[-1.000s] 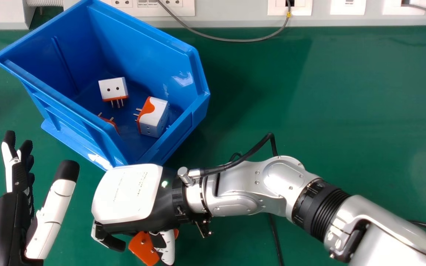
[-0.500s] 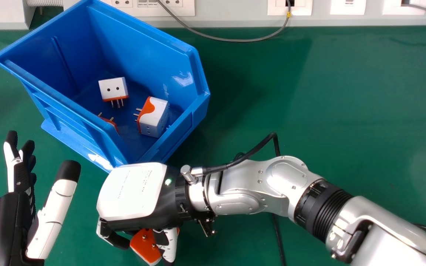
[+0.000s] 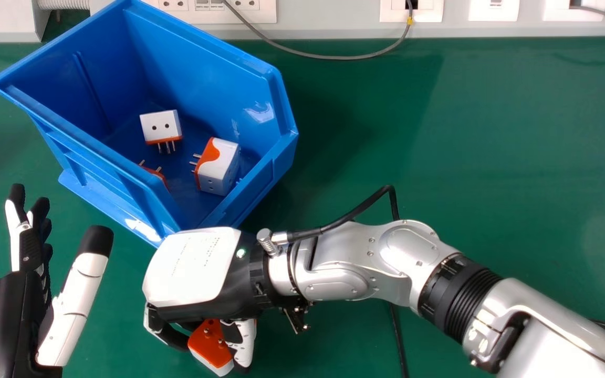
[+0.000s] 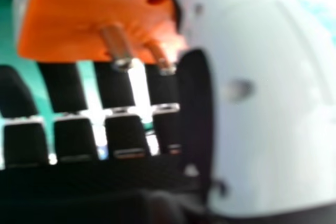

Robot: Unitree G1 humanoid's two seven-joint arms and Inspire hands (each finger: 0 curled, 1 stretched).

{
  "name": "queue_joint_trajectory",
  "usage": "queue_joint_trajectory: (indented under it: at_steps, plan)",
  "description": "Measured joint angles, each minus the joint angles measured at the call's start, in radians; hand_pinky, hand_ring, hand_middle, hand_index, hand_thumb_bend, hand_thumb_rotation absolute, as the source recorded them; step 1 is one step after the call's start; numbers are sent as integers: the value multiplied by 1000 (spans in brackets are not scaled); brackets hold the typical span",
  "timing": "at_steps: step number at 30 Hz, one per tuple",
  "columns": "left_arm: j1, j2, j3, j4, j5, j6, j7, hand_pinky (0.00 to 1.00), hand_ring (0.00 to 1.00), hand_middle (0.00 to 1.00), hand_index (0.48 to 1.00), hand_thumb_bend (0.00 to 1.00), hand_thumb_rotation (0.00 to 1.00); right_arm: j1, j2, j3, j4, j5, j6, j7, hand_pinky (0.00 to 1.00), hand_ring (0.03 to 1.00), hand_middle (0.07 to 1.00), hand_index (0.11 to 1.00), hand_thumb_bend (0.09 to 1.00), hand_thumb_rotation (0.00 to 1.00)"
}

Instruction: Pick all objects and put in blue box

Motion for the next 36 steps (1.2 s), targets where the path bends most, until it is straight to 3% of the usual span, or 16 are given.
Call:
queue_joint_trajectory:
  at_steps: [4,6,10,16,18,19,21,25,34,36]
  plan:
    - [-1,2,3,0,-2,0,-2,1000,1000,1000,1000,804,881,0,4,0,0,1,8,12,308,412,507,458,518,0]
    - [-1,2,6,0,-2,0,-2,1000,1000,1000,1000,803,881,0,6,0,0,1,10,14,343,446,504,461,520,0]
    - [-1,2,10,0,-2,0,-3,1000,1000,1000,1000,800,881,0,6,2,0,0,12,13,456,555,584,471,520,73]
    - [-1,2,10,0,-2,-1,-4,1000,1000,1000,1000,797,881,0,-1,6,1,-4,12,0,475,565,589,475,520,97]
    - [0,2,11,0,-2,-1,-5,1000,1000,1000,1000,795,881,0,-2,6,1,-5,12,-2,459,547,579,476,520,103]
    - [0,2,11,0,-2,-1,-6,1000,1000,1000,1000,794,881,0,-2,6,3,-4,12,-5,404,482,540,480,521,82]
    - [0,2,12,0,-2,-1,-6,1000,1000,1000,1000,794,881,0,-1,6,4,-5,11,-11,404,482,540,480,521,82]
    - [0,2,16,0,-3,-1,-8,1000,1000,1000,1000,791,881,0,-4,12,10,-16,7,-48,262,309,505,479,526,42]
    - [0,2,18,0,-3,-1,-11,1000,1000,1000,1000,787,881,-8,-1,13,53,-34,-17,-103,206,234,484,480,528,17]
    - [0,2,18,0,-8,0,-12,1000,1000,1000,1000,786,881,-9,0,10,59,-23,-19,-95,198,224,481,479,529,13]
